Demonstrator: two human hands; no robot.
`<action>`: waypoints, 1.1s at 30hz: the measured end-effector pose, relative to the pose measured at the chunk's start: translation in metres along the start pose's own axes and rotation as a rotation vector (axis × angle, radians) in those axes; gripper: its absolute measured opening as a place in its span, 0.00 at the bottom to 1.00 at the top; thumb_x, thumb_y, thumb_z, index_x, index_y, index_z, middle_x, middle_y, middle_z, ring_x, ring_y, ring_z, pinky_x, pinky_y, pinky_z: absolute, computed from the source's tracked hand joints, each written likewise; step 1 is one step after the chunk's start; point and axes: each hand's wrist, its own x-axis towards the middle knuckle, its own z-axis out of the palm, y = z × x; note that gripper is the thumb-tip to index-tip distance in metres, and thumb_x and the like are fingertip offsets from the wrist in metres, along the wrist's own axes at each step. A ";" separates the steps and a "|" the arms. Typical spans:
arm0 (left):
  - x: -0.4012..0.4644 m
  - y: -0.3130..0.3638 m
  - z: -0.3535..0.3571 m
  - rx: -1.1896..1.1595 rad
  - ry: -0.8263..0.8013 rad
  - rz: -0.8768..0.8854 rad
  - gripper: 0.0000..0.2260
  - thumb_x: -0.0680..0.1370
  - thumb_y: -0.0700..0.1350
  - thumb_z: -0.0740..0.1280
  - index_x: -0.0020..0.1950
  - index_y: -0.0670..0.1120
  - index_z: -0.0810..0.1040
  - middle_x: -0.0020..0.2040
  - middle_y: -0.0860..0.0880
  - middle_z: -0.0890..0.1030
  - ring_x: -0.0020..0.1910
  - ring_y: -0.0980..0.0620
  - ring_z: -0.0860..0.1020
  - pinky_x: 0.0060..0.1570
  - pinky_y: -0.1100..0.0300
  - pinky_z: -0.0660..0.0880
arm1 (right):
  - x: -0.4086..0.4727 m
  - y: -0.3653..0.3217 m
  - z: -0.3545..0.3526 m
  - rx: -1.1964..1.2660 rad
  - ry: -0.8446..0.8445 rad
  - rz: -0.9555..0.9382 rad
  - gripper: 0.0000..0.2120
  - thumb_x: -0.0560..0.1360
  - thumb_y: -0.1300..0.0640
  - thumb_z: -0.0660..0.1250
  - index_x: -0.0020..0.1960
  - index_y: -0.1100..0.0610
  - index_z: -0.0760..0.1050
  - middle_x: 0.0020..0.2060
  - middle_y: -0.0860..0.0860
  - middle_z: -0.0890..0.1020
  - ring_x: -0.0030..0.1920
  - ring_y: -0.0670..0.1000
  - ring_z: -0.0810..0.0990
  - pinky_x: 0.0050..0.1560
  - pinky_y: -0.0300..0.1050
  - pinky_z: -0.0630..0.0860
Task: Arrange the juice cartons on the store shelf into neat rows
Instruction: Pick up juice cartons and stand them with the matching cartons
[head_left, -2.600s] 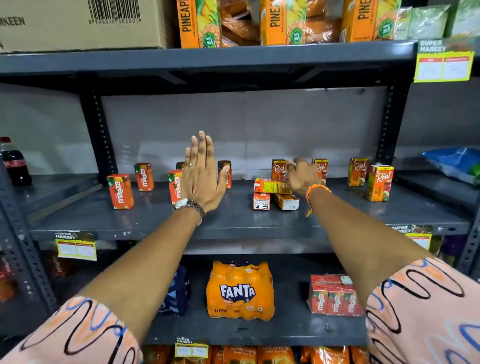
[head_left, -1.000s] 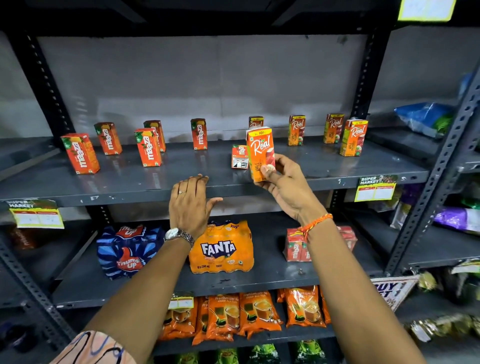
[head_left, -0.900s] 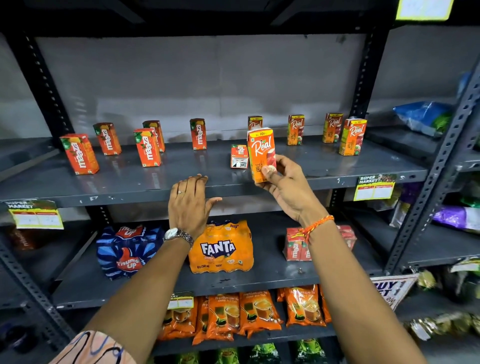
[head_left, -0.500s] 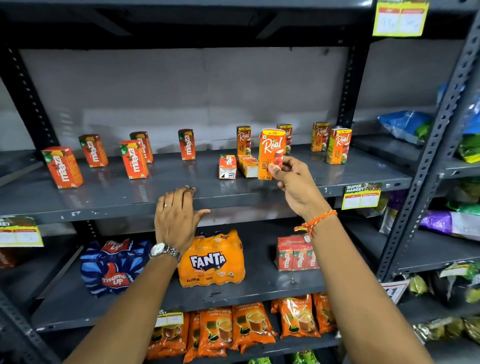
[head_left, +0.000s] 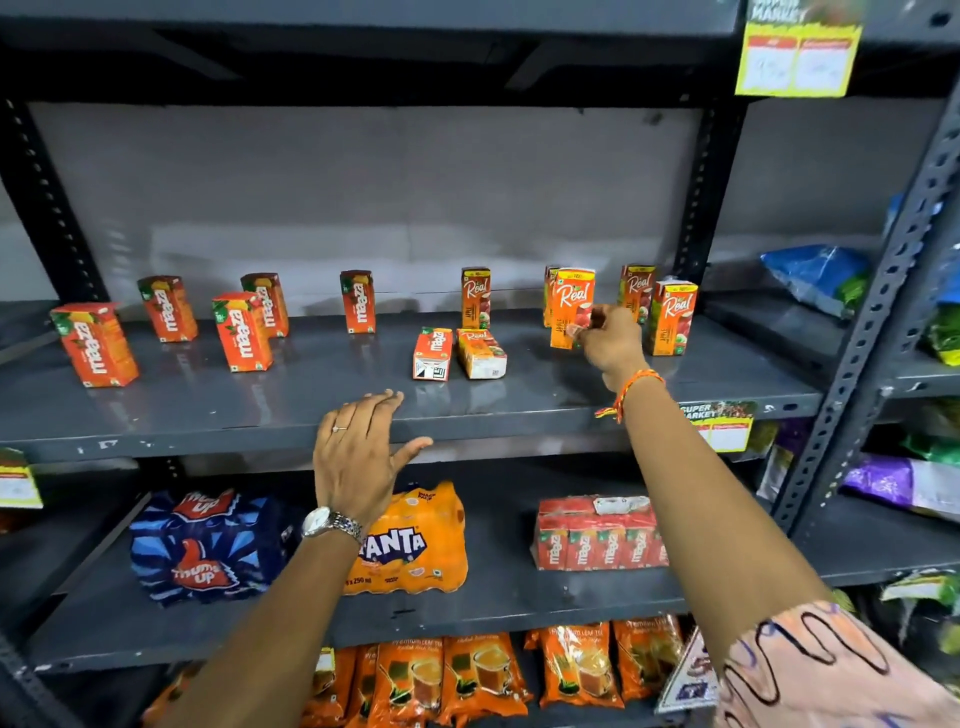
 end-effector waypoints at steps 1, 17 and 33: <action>0.000 -0.001 0.002 0.000 0.015 0.001 0.30 0.76 0.68 0.59 0.64 0.46 0.78 0.61 0.47 0.81 0.59 0.46 0.79 0.59 0.49 0.71 | 0.006 0.002 0.000 -0.033 0.000 0.006 0.16 0.72 0.59 0.74 0.59 0.61 0.80 0.54 0.56 0.85 0.52 0.53 0.81 0.55 0.45 0.77; 0.001 -0.003 0.022 -0.023 0.252 0.031 0.29 0.72 0.66 0.61 0.60 0.45 0.79 0.56 0.46 0.84 0.54 0.44 0.80 0.55 0.49 0.69 | 0.017 0.020 -0.004 -0.236 -0.032 0.009 0.15 0.75 0.59 0.70 0.60 0.64 0.79 0.58 0.60 0.83 0.60 0.60 0.80 0.61 0.51 0.77; 0.000 -0.004 0.023 -0.015 0.251 0.021 0.29 0.75 0.68 0.58 0.61 0.46 0.78 0.56 0.46 0.83 0.55 0.46 0.79 0.56 0.50 0.68 | -0.054 -0.031 0.054 -0.403 -0.219 -0.131 0.24 0.73 0.36 0.64 0.45 0.59 0.75 0.43 0.58 0.80 0.45 0.59 0.78 0.43 0.46 0.72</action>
